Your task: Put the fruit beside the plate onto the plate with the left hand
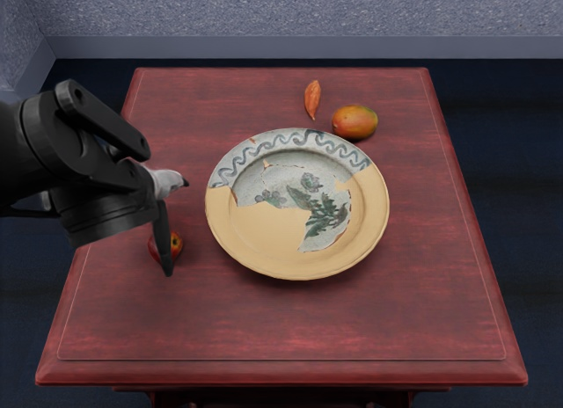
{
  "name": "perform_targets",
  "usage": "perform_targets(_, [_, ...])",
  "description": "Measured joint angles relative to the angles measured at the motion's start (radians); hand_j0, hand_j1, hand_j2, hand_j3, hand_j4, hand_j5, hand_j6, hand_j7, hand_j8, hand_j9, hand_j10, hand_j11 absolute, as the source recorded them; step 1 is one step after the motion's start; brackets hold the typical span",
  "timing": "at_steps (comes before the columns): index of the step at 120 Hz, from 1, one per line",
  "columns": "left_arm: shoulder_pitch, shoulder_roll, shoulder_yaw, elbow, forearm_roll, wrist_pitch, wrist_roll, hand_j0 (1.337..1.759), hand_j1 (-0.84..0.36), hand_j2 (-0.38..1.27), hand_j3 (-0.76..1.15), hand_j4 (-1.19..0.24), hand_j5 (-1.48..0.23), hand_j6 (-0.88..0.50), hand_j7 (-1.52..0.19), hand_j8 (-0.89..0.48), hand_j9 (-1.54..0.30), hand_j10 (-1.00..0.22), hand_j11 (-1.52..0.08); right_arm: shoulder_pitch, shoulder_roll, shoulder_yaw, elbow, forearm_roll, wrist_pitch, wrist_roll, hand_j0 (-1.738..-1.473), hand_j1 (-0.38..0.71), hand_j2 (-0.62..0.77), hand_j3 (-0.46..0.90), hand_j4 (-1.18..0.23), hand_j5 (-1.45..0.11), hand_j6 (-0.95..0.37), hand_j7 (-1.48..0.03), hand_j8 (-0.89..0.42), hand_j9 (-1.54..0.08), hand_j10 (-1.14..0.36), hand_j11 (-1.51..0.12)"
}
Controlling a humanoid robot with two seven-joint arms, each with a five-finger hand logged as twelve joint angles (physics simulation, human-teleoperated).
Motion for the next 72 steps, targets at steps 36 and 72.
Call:
perform_targets(36, [0.055, 0.0, -0.007, -0.001, -0.003, 0.042, 0.018, 1.658, 0.2, 0.03, 0.0, -0.13, -0.16, -0.13, -0.16, -0.13, -0.16, -0.13, -0.16, 0.0, 0.0, 0.0, 0.0, 0.0, 0.0, 0.0, -1.658, -0.35, 0.0, 0.0, 0.0, 0.0, 0.0, 0.0, 0.0, 0.0, 0.0, 0.0])
perform_targets(72, [0.09, 0.0, -0.007, 0.001, -0.025, 0.114, 0.03, 1.658, 0.12, 0.04, 0.0, -0.19, -0.25, -0.19, -0.25, -0.19, -0.25, -0.19, -0.25, 0.0, 0.0, 0.0, 0.0, 0.0, 0.0, 0.0, -1.658, -0.35, 0.0, 0.0, 0.0, 0.0, 0.0, 0.0, 0.0, 0.0, 0.0, 0.0])
